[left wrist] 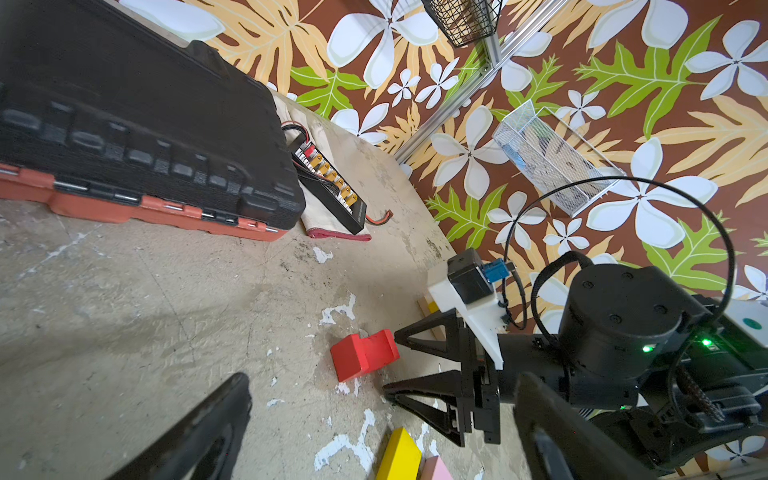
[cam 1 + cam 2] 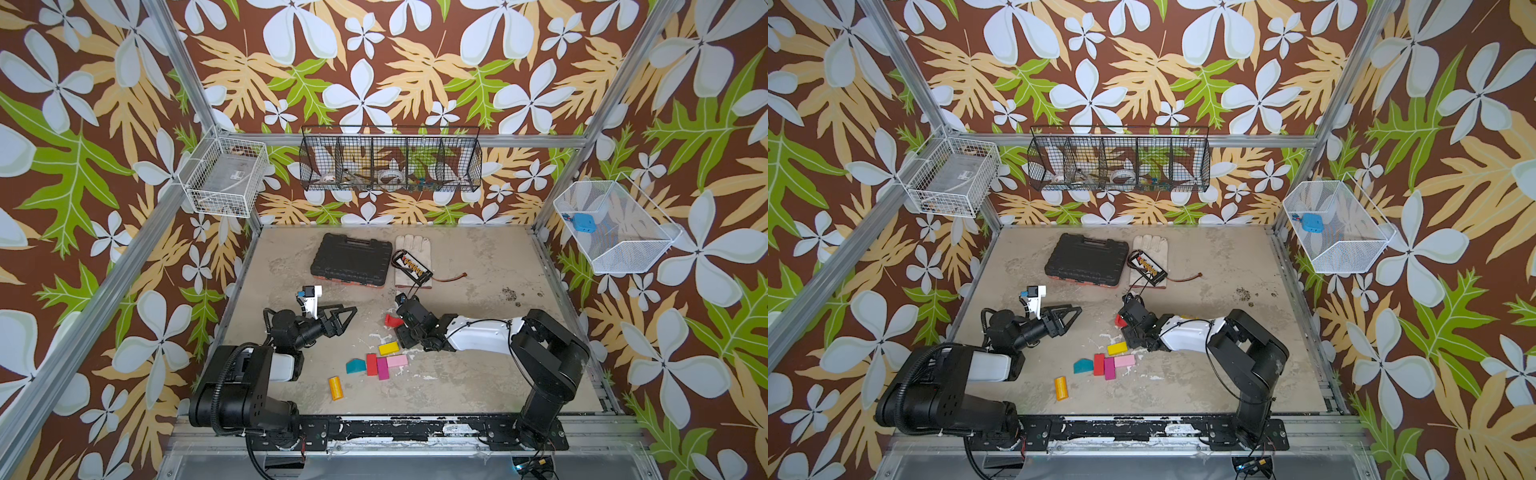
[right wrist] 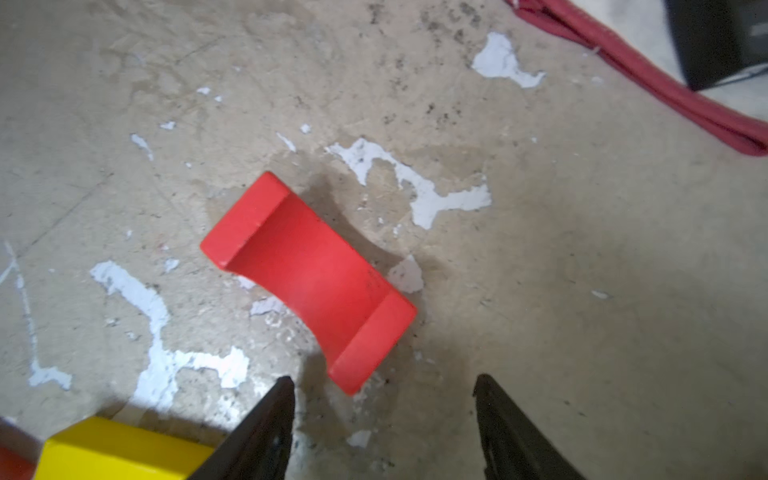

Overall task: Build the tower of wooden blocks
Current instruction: 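Grasp the red arch block with the right gripper and lift it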

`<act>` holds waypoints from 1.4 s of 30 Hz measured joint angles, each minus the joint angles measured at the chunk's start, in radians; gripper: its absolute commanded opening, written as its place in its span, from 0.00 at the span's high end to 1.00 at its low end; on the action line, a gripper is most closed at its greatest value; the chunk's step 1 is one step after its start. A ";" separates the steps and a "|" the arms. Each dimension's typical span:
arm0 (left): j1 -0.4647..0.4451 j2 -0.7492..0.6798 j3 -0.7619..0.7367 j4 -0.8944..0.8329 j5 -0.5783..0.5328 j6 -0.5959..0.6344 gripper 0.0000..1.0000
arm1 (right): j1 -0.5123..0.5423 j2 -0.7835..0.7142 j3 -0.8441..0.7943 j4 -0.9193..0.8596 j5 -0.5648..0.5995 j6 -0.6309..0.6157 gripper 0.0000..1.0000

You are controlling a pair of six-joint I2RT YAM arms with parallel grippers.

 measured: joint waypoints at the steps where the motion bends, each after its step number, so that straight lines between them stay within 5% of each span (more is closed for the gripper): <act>1: 0.000 0.000 0.000 0.000 0.000 -0.001 0.00 | 0.000 -0.003 -0.002 -0.006 0.014 0.003 0.31; 12: 0.000 0.006 0.002 0.001 0.000 -0.001 0.00 | -0.020 -0.058 -0.024 -0.008 -0.003 0.024 0.32; 19: 0.000 0.019 0.013 0.000 0.000 -0.002 0.00 | -0.019 -0.050 0.122 -0.029 -0.029 0.081 0.33; 26: 0.000 0.021 0.013 0.001 0.002 -0.001 0.00 | -0.027 0.032 0.182 -0.082 0.060 0.111 0.45; 42: 0.000 0.024 0.013 0.008 0.018 -0.002 0.00 | -0.032 0.077 0.130 -0.077 0.060 0.155 0.63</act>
